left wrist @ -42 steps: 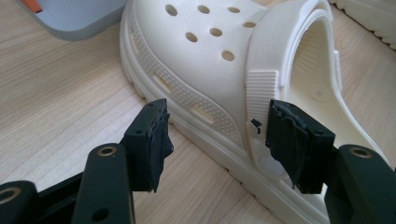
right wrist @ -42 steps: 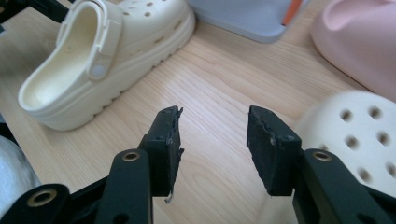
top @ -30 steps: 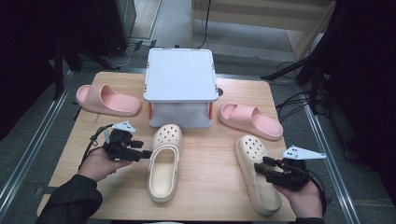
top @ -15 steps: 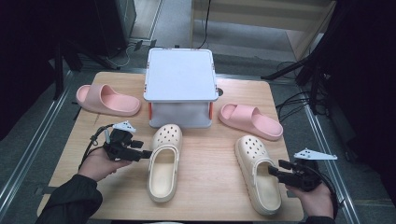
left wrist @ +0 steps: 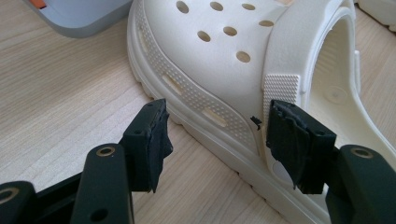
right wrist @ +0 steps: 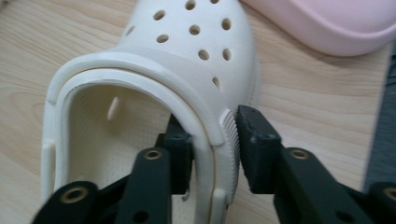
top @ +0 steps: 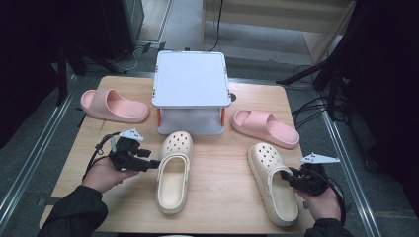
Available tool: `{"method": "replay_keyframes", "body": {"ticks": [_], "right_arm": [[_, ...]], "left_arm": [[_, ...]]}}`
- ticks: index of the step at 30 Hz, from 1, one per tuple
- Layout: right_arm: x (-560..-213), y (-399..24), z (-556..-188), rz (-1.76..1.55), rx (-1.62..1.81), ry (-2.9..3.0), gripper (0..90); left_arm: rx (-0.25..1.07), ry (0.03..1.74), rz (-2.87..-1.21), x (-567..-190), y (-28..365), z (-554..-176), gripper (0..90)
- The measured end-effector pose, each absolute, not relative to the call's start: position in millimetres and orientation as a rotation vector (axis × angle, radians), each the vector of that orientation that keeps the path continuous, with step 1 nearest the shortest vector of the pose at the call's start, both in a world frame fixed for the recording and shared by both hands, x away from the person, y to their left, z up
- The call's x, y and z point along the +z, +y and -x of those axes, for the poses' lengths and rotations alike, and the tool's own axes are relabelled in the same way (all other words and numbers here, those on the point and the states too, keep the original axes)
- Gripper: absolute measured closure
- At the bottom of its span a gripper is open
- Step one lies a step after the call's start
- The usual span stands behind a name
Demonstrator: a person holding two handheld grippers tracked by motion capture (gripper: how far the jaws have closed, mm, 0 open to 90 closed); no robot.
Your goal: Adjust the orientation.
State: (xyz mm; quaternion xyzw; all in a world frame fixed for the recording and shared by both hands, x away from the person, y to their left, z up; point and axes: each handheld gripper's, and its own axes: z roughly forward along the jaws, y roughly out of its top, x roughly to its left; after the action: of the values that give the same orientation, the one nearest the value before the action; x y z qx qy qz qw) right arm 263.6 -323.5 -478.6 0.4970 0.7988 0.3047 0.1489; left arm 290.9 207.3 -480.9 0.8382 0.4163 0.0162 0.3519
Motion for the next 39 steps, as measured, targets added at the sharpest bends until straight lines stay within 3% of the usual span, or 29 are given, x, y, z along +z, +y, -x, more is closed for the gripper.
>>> {"method": "replay_keyframes", "body": {"ticks": [7,18,39], "right_arm": [[-463.2,-302.8,-263.0,-1.409,0.839,2.293,75.1],[-447.3,-254.1,-278.3,-1.298,0.975,2.312,75.0],[-460.9,-172.1,-319.2,-1.183,0.934,2.414,74.5]], "left_arm": [[0.063,1.073,-2.179,-481.3,208.3,-288.8,38.1],[0.127,1.083,-2.137,-478.2,213.0,-282.3,38.4],[0.134,1.06,-2.147,-480.4,215.4,-276.2,39.9]]}}
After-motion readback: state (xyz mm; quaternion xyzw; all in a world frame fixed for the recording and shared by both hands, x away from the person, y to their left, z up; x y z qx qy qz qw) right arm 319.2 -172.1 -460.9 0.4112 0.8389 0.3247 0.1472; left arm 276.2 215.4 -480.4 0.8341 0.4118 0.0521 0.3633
